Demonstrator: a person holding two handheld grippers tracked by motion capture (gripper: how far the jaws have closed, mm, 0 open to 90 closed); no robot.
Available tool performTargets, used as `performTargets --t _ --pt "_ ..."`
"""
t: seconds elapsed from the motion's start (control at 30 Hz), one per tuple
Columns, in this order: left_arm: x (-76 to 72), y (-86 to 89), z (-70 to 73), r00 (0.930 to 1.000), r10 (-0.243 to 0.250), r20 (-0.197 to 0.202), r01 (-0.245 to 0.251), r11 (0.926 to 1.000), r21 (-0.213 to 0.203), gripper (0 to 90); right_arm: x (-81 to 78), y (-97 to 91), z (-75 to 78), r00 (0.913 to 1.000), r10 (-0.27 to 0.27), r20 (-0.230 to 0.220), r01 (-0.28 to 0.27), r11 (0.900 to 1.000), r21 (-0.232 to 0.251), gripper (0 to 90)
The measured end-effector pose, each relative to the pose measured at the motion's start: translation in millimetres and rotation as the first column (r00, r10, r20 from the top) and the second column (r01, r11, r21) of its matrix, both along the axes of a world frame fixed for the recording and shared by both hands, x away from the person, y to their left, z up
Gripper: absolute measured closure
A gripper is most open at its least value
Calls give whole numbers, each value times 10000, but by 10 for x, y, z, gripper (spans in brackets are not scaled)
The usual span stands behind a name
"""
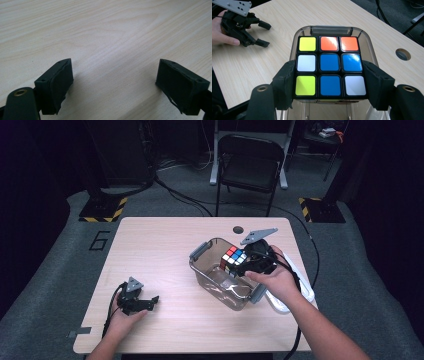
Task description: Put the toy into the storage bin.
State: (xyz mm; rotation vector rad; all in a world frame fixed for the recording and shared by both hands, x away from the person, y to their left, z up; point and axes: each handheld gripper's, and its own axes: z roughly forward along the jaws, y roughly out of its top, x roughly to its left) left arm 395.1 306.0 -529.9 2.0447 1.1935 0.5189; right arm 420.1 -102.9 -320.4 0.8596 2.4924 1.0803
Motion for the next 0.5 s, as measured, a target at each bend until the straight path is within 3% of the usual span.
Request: performTargets --t 0.23,0.5 --pt "1 0 0 10000 -13 0 13 10000 2 138 151 65 -46 9998 208 66 -209 9997 102 339" --pt "4 -1 0 10000 -26 -1 26 10000 -6 138 303 144 -124 9999 86 -145 -84 9999 111 339"
